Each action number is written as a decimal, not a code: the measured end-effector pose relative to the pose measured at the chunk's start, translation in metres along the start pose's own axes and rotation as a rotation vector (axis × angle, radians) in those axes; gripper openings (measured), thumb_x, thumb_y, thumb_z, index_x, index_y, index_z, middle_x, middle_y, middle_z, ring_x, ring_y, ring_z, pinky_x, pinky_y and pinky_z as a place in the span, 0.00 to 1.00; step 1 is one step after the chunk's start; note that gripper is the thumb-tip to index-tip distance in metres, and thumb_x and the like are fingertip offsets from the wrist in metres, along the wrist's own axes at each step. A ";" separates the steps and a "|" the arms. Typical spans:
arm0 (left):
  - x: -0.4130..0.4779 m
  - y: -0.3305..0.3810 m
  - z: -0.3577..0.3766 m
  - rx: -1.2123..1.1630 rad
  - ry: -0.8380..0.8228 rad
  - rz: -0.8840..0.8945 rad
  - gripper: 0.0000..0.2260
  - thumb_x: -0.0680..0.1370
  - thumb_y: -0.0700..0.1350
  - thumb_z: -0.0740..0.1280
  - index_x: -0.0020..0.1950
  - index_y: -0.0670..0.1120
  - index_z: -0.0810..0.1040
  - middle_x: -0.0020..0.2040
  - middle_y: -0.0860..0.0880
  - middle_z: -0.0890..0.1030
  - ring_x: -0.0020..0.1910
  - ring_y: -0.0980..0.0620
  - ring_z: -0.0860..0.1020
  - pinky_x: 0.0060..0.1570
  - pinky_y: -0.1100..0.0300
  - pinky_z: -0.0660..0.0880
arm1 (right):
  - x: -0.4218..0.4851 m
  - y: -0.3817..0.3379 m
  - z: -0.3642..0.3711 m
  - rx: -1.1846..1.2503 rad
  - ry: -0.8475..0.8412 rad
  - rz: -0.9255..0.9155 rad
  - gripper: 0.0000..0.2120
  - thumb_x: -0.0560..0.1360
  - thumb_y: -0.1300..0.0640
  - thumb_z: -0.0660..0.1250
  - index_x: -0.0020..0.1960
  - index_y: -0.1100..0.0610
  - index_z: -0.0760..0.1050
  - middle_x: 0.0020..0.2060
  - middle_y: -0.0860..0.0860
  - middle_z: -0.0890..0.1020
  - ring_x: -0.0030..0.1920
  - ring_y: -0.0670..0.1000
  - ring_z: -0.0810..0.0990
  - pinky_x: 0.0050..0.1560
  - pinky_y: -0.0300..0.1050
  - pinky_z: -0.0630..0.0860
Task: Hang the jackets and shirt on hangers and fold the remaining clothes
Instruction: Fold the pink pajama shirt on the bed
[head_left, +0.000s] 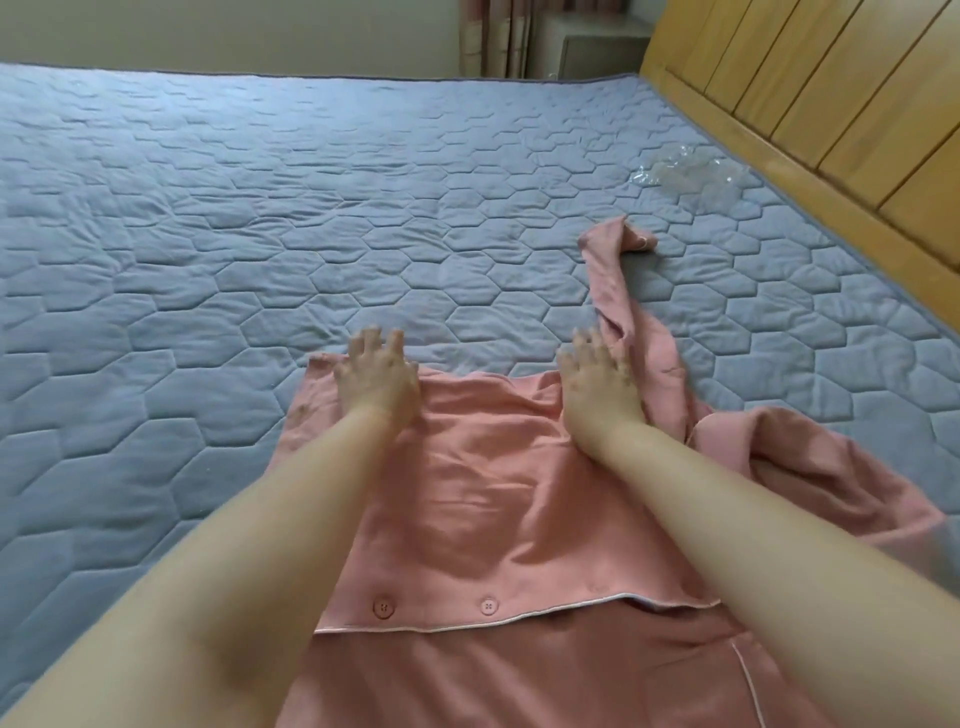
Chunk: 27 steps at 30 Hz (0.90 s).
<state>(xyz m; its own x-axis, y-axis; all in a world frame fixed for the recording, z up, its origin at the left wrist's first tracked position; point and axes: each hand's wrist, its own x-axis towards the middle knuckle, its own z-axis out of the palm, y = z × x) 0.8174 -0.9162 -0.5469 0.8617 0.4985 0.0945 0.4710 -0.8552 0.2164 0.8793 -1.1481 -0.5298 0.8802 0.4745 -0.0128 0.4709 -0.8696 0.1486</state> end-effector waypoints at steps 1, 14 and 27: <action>-0.003 -0.017 0.001 -0.006 -0.018 -0.083 0.23 0.79 0.52 0.60 0.73 0.48 0.62 0.73 0.44 0.61 0.73 0.44 0.57 0.70 0.44 0.56 | -0.012 -0.012 0.002 0.031 0.066 -0.082 0.26 0.76 0.59 0.57 0.74 0.60 0.59 0.76 0.59 0.55 0.77 0.58 0.50 0.74 0.60 0.44; -0.018 -0.108 -0.035 -0.568 -0.159 -0.599 0.11 0.76 0.44 0.67 0.55 0.39 0.79 0.52 0.36 0.81 0.51 0.38 0.79 0.49 0.51 0.76 | -0.037 -0.101 0.029 0.295 -0.177 -0.038 0.30 0.80 0.43 0.51 0.78 0.50 0.48 0.78 0.51 0.47 0.77 0.51 0.45 0.73 0.61 0.46; -0.145 0.076 0.022 -0.215 -0.280 0.493 0.25 0.82 0.52 0.53 0.78 0.51 0.54 0.79 0.49 0.51 0.78 0.47 0.46 0.73 0.45 0.46 | -0.136 0.015 0.027 0.033 -0.071 0.211 0.29 0.78 0.46 0.42 0.74 0.55 0.62 0.75 0.56 0.60 0.76 0.56 0.55 0.72 0.64 0.53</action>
<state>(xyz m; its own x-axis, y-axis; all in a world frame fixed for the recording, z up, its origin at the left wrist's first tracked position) 0.7320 -1.0563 -0.5659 0.9993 -0.0308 -0.0192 -0.0203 -0.9137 0.4059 0.7684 -1.2298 -0.5529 0.9609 0.2716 -0.0542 0.2764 -0.9532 0.1227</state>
